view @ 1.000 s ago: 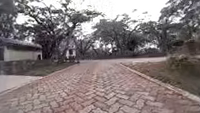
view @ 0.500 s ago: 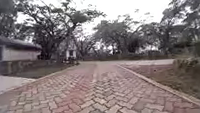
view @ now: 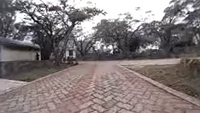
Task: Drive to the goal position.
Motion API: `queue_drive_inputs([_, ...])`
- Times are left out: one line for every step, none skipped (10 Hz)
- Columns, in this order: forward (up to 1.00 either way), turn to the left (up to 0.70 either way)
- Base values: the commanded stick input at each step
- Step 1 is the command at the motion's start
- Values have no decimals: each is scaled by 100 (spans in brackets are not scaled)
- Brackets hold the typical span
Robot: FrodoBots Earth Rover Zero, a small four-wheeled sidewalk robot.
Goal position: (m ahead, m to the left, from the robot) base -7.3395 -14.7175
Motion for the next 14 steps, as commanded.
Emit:
queue_drive_inputs([66,0])
queue_drive_inputs([66,0])
queue_drive_inputs([70,0])
queue_drive_inputs([70,0])
queue_drive_inputs([70,0])
queue_drive_inputs([70,0])
queue_drive_inputs([70,0])
queue_drive_inputs([70,0])
queue_drive_inputs([70,0])
queue_drive_inputs([70,0])
queue_drive_inputs([70,0])
queue_drive_inputs([70,0])
queue_drive_inputs([70,0])
queue_drive_inputs([70,0])
